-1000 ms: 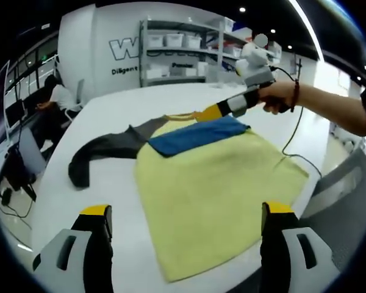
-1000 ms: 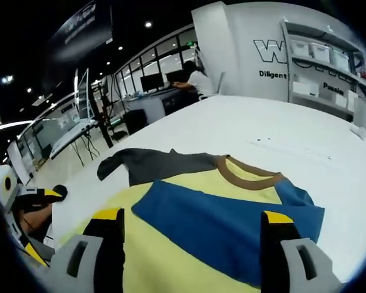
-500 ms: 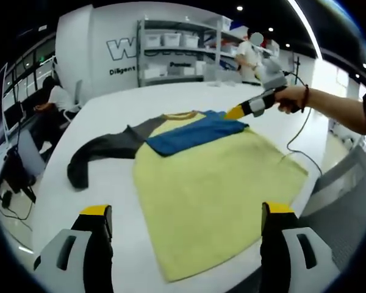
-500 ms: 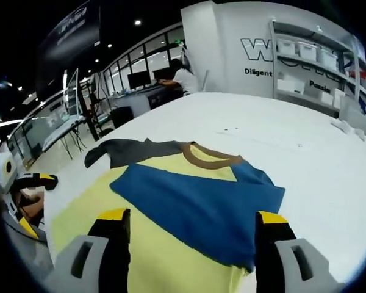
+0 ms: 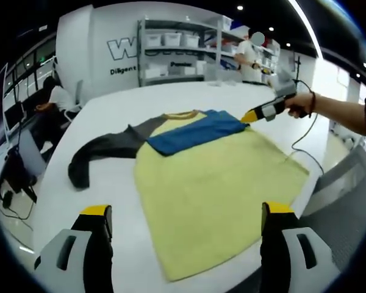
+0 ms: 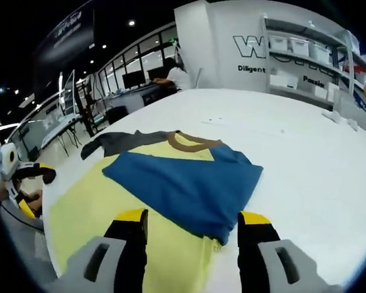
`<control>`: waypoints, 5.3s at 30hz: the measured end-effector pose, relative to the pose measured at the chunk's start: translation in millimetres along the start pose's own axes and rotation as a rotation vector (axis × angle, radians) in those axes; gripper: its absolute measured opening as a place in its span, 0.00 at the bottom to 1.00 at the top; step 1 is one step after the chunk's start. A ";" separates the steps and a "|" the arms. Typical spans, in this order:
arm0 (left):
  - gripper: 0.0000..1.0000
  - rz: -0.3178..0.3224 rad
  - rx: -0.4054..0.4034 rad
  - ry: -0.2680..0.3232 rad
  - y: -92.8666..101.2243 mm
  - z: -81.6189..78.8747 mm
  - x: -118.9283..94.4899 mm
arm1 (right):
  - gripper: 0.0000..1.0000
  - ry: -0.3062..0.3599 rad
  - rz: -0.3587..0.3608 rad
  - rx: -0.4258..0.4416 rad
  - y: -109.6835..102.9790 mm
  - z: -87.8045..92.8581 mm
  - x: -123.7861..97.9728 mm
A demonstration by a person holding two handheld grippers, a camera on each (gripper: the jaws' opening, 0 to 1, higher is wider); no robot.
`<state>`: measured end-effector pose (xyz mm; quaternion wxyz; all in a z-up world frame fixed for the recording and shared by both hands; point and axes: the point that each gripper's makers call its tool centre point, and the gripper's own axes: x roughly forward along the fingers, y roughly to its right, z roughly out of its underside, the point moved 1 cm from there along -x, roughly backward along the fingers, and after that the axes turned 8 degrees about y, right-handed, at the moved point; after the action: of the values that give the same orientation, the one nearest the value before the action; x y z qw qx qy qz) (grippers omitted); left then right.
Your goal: Fold the garment on the visible template until the final outline fits inside the template.
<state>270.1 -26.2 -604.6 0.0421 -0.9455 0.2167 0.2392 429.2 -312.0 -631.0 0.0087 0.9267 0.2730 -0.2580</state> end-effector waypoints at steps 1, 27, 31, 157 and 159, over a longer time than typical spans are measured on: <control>0.99 -0.001 0.001 0.000 -0.1 0.1 0.0 | 0.50 -0.003 0.004 0.000 2.4 2.2 -2.2; 0.99 -0.022 -0.007 -0.013 -4.7 2.6 -0.4 | 0.00 -0.022 0.060 -0.163 28.3 34.9 -9.2; 0.99 -0.019 -0.003 -0.019 -4.3 3.8 -0.3 | 0.00 -0.049 0.066 -0.205 29.6 40.3 -8.1; 0.98 -0.184 -0.038 0.032 -63.5 -17.2 -8.6 | 0.99 0.148 0.238 0.187 80.8 -17.1 -114.7; 0.97 -0.202 -0.041 0.031 -70.7 -17.4 -8.7 | 0.99 0.154 0.235 0.183 78.7 -17.6 -123.1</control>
<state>301.1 37.8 -586.8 0.0433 -0.9669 0.1157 0.2233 389.4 -437.9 -566.1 -0.0666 0.9662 0.1378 -0.2072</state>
